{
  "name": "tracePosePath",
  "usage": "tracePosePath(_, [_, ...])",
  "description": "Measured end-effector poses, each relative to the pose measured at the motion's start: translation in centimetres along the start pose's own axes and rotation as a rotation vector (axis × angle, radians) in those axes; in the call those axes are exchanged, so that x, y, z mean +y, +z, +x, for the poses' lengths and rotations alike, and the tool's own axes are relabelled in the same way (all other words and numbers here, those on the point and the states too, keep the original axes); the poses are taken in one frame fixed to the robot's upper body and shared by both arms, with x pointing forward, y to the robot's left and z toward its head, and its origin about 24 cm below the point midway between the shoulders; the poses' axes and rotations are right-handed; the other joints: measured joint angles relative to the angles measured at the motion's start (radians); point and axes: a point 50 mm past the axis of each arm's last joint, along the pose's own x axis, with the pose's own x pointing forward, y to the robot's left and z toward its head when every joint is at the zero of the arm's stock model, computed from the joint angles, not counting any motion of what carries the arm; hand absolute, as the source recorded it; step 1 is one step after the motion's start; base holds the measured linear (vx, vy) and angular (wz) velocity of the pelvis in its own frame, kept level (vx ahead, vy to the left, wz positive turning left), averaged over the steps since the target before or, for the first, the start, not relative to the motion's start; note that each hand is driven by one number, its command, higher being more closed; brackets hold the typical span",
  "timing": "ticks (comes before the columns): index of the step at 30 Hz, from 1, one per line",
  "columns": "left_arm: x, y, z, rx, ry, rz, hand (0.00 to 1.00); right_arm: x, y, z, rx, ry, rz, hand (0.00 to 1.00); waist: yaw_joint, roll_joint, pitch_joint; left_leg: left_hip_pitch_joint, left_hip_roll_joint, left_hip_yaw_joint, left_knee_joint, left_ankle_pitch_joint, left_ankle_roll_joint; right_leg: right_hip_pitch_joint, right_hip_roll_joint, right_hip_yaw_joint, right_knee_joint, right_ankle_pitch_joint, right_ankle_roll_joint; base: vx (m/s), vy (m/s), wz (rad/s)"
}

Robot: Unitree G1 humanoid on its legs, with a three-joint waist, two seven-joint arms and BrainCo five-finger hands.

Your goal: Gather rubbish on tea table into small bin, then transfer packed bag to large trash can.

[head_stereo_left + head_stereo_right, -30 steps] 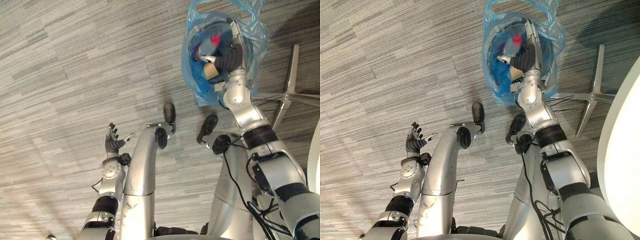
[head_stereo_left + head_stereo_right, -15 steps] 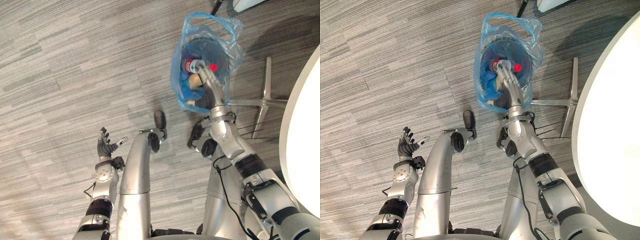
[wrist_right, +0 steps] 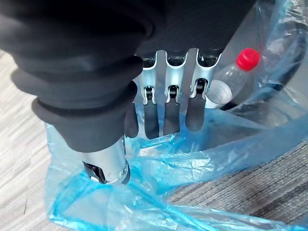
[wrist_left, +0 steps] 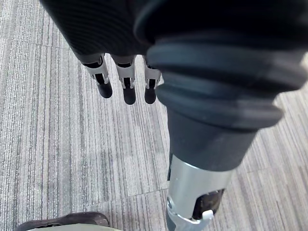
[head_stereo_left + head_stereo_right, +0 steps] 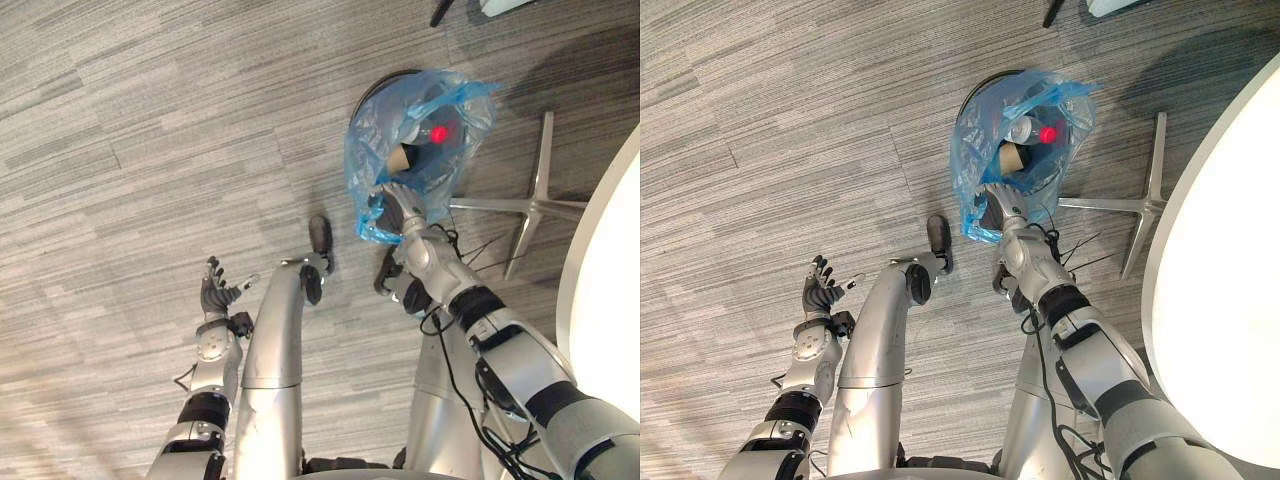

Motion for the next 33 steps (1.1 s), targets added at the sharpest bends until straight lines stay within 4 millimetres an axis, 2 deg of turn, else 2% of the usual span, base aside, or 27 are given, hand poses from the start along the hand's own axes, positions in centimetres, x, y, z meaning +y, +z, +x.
tracePosePath(7, [0.1, 0.1, 0.1, 0.005, 0.007, -0.002, 0.00, -2.4, 2.0, -0.3, -0.071, -0.134, 0.232, 1.00, -0.001, 0.000, 0.000, 0.004, 0.008, -0.014, 0.021, 0.000, 0.000, 0.016, 0.004, -0.013, 0.012, -0.005, -0.006, -0.08, 0.011, 0.00])
tracePosePath(9, [0.1, 0.0, 0.1, 0.013, 0.005, 0.005, 0.00, -2.5, 2.6, -0.9, -0.089, -0.154, 0.322, 1.00, 0.000, 0.000, 0.000, 0.035, 0.008, -0.018, 0.017, 0.000, 0.000, 0.052, 0.005, -0.018, 0.006, -0.007, -0.007, -0.08, 0.003, 0.06])
tracePosePath(11, [-0.2, -0.3, -0.1, 0.029, -0.004, 0.004, 0.00, -2.2, 3.3, -2.2, -0.114, -0.183, 0.505, 1.00, -0.001, 0.000, 0.000, 0.116, 0.006, -0.018, -0.016, 0.002, -0.005, 0.134, 0.007, -0.028, -0.026, -0.006, -0.008, -0.08, -0.003, 0.06])
tracePosePath(13, [-0.5, -0.4, -0.3, 0.032, -0.010, -0.008, 0.00, -2.0, 4.0, -3.1, -0.134, -0.197, 0.607, 1.00, -0.001, 0.000, -0.001, 0.180, 0.001, -0.017, -0.051, 0.008, -0.014, 0.199, 0.008, -0.033, -0.060, -0.004, -0.005, -0.07, -0.021, 0.09])
tracePosePath(14, [-1.5, -0.7, -0.7, 0.041, -0.050, -0.001, 0.00, -1.6, 4.6, -4.1, -0.151, -0.207, 0.718, 1.00, -0.003, 0.000, -0.001, 0.256, 0.000, -0.003, -0.108, 0.016, -0.026, 0.271, 0.007, -0.041, -0.111, 0.013, -0.009, -0.05, -0.062, 0.18])
tracePosePath(16, [-2.2, -1.6, -1.5, 0.065, -0.107, 0.037, 0.00, -0.9, 4.8, -5.2, -0.144, -0.208, 0.819, 1.00, -0.006, -0.001, -0.001, 0.364, 0.001, 0.018, -0.183, 0.035, -0.039, 0.376, 0.011, -0.051, -0.183, 0.030, -0.001, 0.01, -0.093, 0.13])
tracePosePath(17, [-2.1, -2.0, -1.9, 0.075, -0.112, 0.048, 0.00, -0.6, 4.8, -5.6, -0.137, -0.203, 0.849, 1.00, -0.005, -0.002, -0.002, 0.401, 0.001, 0.020, -0.205, 0.040, -0.036, 0.413, 0.017, -0.053, -0.206, 0.036, 0.000, 0.04, -0.082, -0.04])
tracePosePath(19, [-0.7, -3.6, -3.1, 0.128, -0.090, 0.076, 0.00, 0.6, 5.0, -6.9, -0.117, -0.182, 0.941, 1.00, -0.004, -0.021, -0.023, 0.519, 0.001, 0.030, -0.272, 0.050, -0.040, 0.528, 0.031, -0.055, -0.280, 0.049, 0.004, 0.09, -0.083, -0.10])
tracePosePath(20, [0.0, -4.7, -4.0, 0.167, -0.089, 0.091, 0.00, 1.0, 5.1, -7.7, -0.114, -0.180, 0.992, 1.00, -0.003, -0.027, -0.035, 0.598, 0.000, 0.032, -0.319, 0.063, -0.030, 0.609, 0.046, -0.060, -0.338, 0.063, 0.011, 0.11, -0.077, -0.05])
tracePosePath(23, [1.0, -6.5, -5.7, 0.234, -0.118, 0.158, 0.00, 1.8, 4.8, -8.5, -0.094, -0.159, 1.038, 1.00, -0.004, -0.041, -0.049, 0.755, -0.023, 0.035, -0.451, 0.104, -0.040, 0.757, 0.063, -0.061, -0.461, 0.098, 0.024, 0.10, -0.055, -0.02])
tracePosePath(25, [1.4, -7.2, -6.2, 0.261, -0.141, 0.201, 0.00, 2.4, 4.4, -8.9, -0.080, -0.134, 1.035, 1.00, -0.004, -0.047, -0.066, 0.814, -0.037, 0.034, -0.529, 0.135, -0.043, 0.808, 0.071, -0.062, -0.523, 0.122, 0.027, 0.09, -0.031, 0.01])
tracePosePath(30, [3.4, -9.8, -8.1, 0.376, -0.178, 0.331, 0.00, 6.2, 2.1, -10.7, 0.070, -0.008, 0.994, 1.00, -0.005, -0.054, -0.135, 0.954, -0.054, 0.034, -0.635, 0.156, -0.045, 0.939, 0.086, -0.064, -0.618, 0.140, 0.035, 0.09, -0.008, -0.01])
tracePosePath(31, [3.9, -10.3, -8.6, 0.400, -0.183, 0.357, 0.00, 7.1, 1.5, -11.3, 0.105, 0.023, 0.971, 0.00, -0.006, -0.054, -0.149, 0.983, -0.057, 0.032, -0.638, 0.158, -0.045, 0.969, 0.086, -0.064, -0.628, 0.137, 0.040, 0.09, -0.001, -0.01])
tracePosePath(33, [4.5, -11.1, -9.4, 0.439, -0.199, 0.390, 0.00, 8.1, 0.7, -12.0, 0.141, 0.071, 0.913, 0.00, -0.007, -0.053, -0.173, 1.013, -0.062, 0.015, -0.637, 0.157, -0.045, 1.005, 0.088, -0.065, -0.639, 0.134, 0.045, 0.08, -0.003, 0.00])
